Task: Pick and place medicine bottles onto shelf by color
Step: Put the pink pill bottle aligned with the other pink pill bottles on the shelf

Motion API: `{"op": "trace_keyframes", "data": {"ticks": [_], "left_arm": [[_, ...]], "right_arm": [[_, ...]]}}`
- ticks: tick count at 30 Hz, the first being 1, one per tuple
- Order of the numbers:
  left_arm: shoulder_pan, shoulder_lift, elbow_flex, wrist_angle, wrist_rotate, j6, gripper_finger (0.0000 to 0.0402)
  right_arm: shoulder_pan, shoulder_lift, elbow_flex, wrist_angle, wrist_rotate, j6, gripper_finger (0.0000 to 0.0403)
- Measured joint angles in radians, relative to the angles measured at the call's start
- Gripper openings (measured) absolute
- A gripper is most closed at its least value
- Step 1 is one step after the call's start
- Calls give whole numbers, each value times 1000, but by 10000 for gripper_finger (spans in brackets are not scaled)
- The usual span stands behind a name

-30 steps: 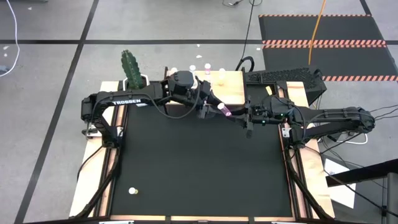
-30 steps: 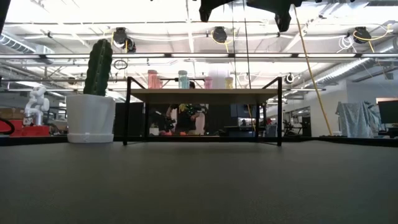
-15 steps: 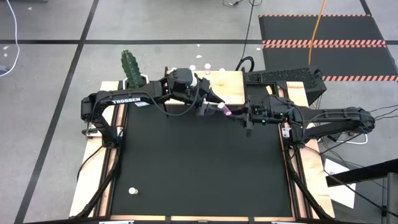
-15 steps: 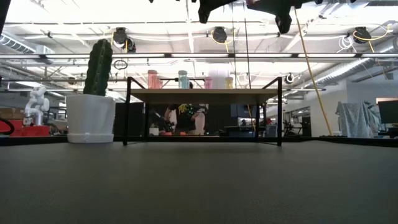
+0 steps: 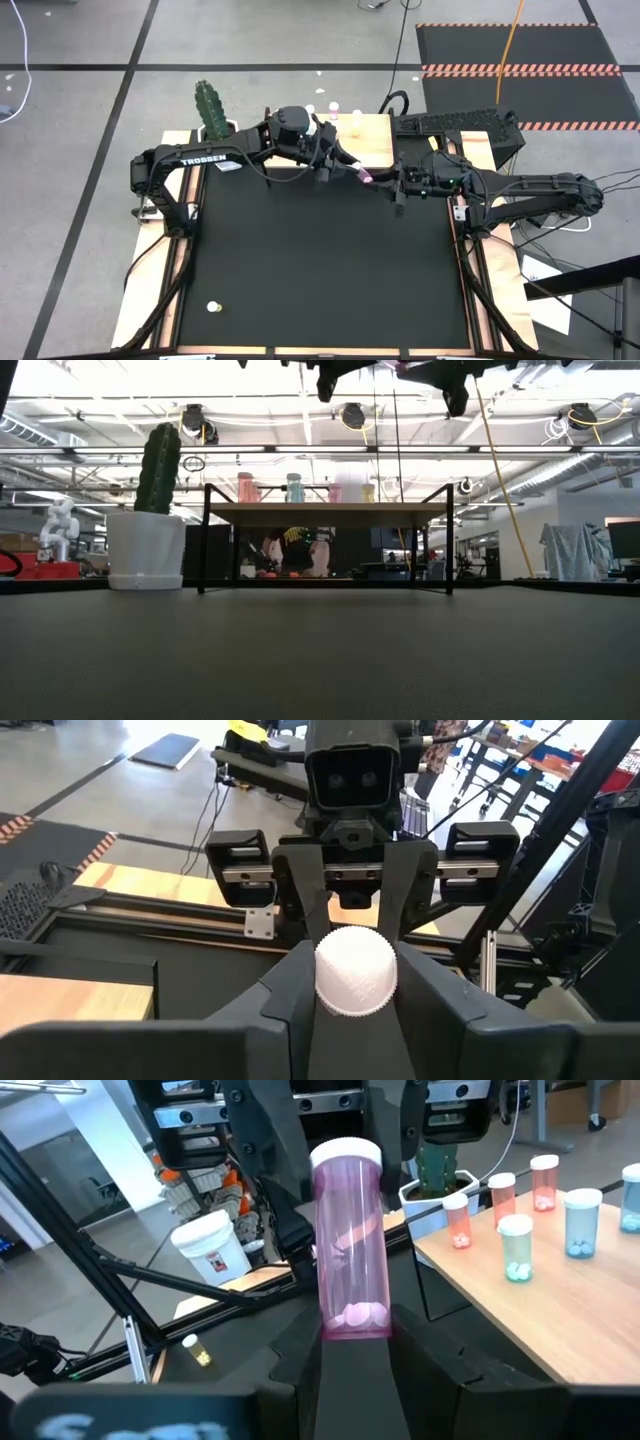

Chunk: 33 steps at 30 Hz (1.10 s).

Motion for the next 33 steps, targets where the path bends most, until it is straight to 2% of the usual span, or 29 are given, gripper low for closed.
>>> {"op": "trace_keyframes", "data": {"ticks": [8,13,17,20,26,30,33], "left_arm": [[8,0,0,-19,-2,8,129],[45,-6,1,-94,-55,7,118],[73,-9,1,-119,-56,20,121],[91,-9,16,-158,-86,35,122],[118,29,166,-419,-265,170,119],[130,105,261,-536,-275,201,126],[130,170,308,-625,-323,258,127]], "right_arm": [[0,0,0,-22,22,-17,110],[0,0,0,-75,206,-19,150],[-1,-1,0,-144,352,45,182],[-1,-1,0,-191,371,91,200],[-1,-1,0,-309,369,183,221],[-1,-1,0,-339,369,194,222],[0,-1,0,-342,371,190,222]]}}
